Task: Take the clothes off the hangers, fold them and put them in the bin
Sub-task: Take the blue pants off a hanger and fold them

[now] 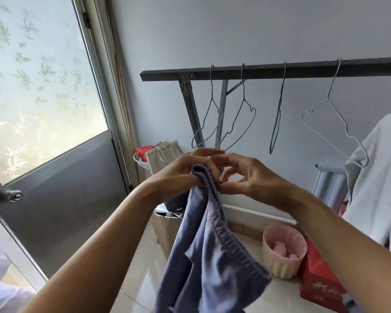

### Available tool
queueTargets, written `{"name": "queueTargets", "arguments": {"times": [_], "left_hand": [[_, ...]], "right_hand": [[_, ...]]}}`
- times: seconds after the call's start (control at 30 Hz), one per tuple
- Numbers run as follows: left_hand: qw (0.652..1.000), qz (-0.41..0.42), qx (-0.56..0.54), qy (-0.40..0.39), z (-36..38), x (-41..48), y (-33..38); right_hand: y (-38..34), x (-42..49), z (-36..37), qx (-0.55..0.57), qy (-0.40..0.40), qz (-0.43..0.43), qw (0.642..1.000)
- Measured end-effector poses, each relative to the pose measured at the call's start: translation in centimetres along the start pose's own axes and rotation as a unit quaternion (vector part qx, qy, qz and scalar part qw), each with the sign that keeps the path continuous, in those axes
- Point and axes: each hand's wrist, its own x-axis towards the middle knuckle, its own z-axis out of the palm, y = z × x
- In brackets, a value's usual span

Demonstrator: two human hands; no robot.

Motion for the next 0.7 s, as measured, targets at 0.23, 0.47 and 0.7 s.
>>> {"name": "queueTargets", "arguments": {"times": [0.23, 0.47, 0.7], "left_hand": [[0.996, -0.005, -0.019, 0.086, 0.3, 0.7, -0.4], [0.99, -0.13, 0.003, 0.054, 0.2, -2.0, -1.2], [0.964, -0.174, 0.166, 0.109, 0.4, -1.0, -2.4]], "right_hand": [[-1.0, 1.1, 1.3, 0.09, -0.009, -0.015, 0.996], [0.8, 1.2, 0.9, 0.104, 0.101, 0.022, 0.989], [1.8, 0.9, 0.5, 0.128, 0.124, 0.034, 0.983]]}}
